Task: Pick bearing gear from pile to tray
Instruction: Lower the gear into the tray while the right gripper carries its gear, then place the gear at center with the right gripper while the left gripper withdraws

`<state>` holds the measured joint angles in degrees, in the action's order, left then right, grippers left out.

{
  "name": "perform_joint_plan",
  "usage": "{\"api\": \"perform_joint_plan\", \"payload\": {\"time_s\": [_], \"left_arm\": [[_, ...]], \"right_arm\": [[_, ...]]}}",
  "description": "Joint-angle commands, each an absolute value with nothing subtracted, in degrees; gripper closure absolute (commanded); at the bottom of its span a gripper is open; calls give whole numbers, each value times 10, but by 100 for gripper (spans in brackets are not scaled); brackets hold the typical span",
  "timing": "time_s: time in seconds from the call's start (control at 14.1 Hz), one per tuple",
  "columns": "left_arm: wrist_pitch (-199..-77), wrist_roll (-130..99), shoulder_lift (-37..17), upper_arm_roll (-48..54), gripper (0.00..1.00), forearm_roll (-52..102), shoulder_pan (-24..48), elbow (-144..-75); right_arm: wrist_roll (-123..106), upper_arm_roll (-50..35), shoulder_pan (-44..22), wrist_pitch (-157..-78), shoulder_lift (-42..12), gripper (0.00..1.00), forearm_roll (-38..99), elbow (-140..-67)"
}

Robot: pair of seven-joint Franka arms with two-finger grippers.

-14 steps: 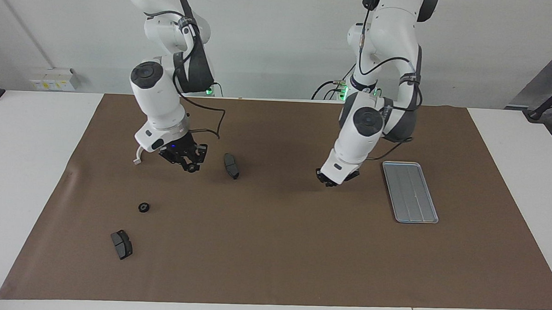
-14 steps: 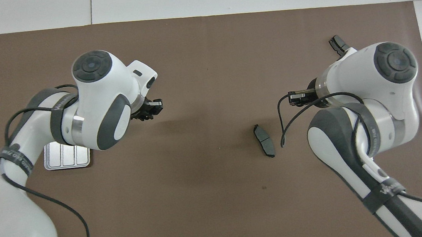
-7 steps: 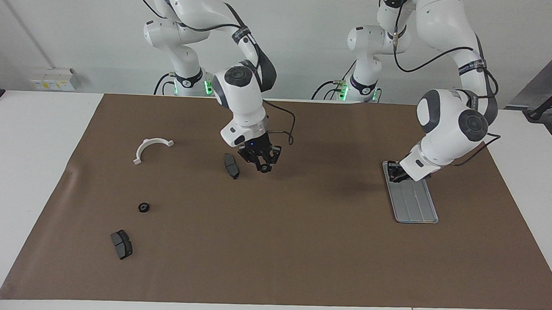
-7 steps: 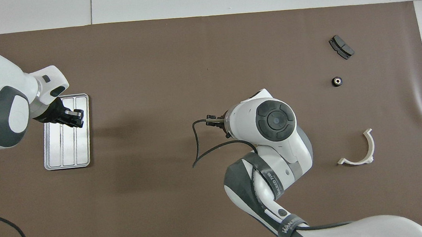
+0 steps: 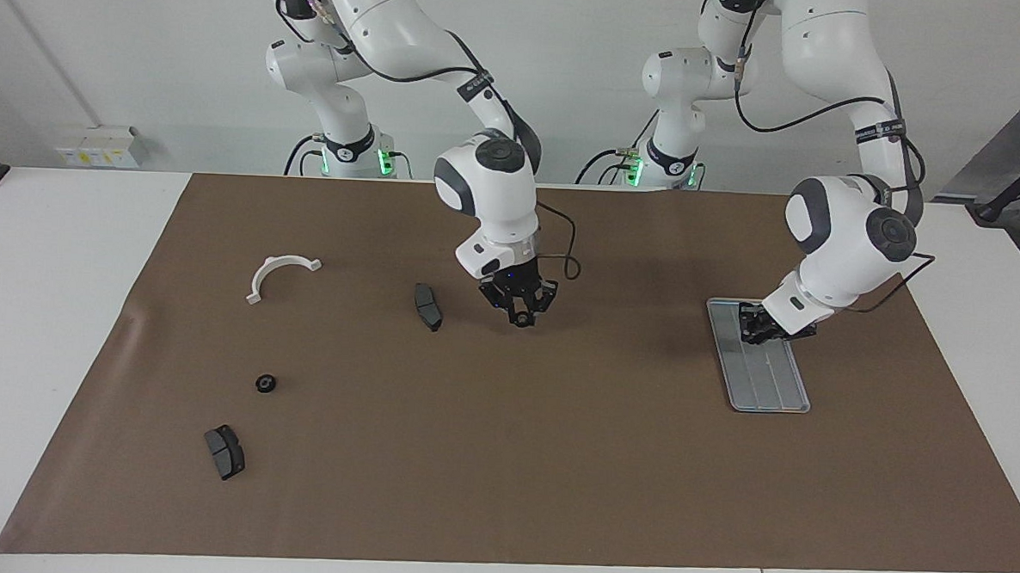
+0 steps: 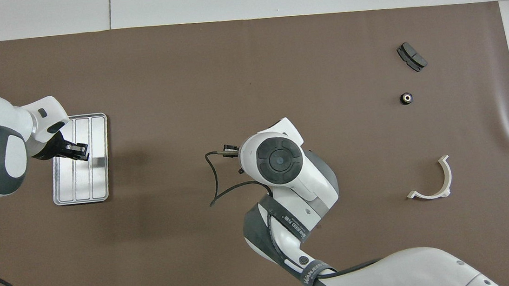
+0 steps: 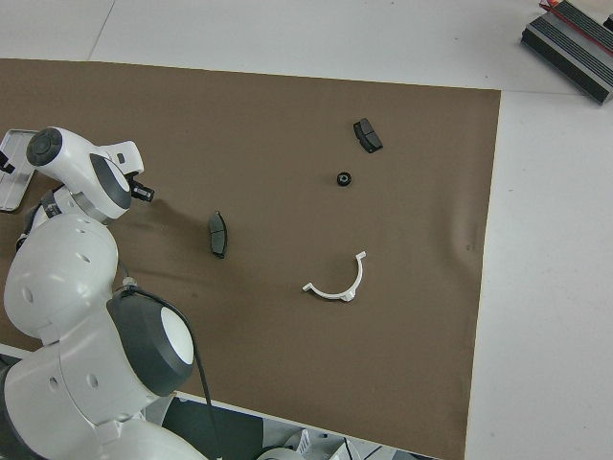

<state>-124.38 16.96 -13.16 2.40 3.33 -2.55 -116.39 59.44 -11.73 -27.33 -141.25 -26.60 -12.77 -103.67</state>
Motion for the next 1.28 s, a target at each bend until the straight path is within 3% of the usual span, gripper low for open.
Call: {"api": "perform_joint_plan", "payload": {"time_s": [0.0, 0.14, 0.21, 0.28, 0.36, 0.57, 0.78, 1.21], "left_arm": [[-1279, 178, -96, 27, 100, 25, -33, -1220], [-1279, 178, -96, 27, 100, 25, -33, -1221], [-1280, 175, -96, 27, 89, 25, -33, -1221], [-1279, 175, -96, 27, 84, 25, -33, -1221], [-1279, 173, -96, 27, 73, 25, -33, -1221], [-1280, 173, -96, 27, 46, 25, -29, -1219], [-1279, 172, -97, 27, 38, 25, -26, -1216], [-1260, 20, -104, 28, 46, 25, 52, -1175]], "right_arm": [[610, -117, -281, -1417, -286, 100, -148, -1017], [610, -117, -282, -1421, -288, 100, -149, -1017], [610, -117, -283, -1421, -288, 93, -149, -1017], [610, -117, -282, -1426, -288, 55, -149, -1017], [610, -117, -282, -1428, -288, 1, -149, -1018], [610, -116, -284, -1426, -288, 0, -149, -1018], [605, -113, -273, -1416, -277, 0, -163, -1023], [409, -117, -126, -1360, -198, 0, -174, -1052]]}}
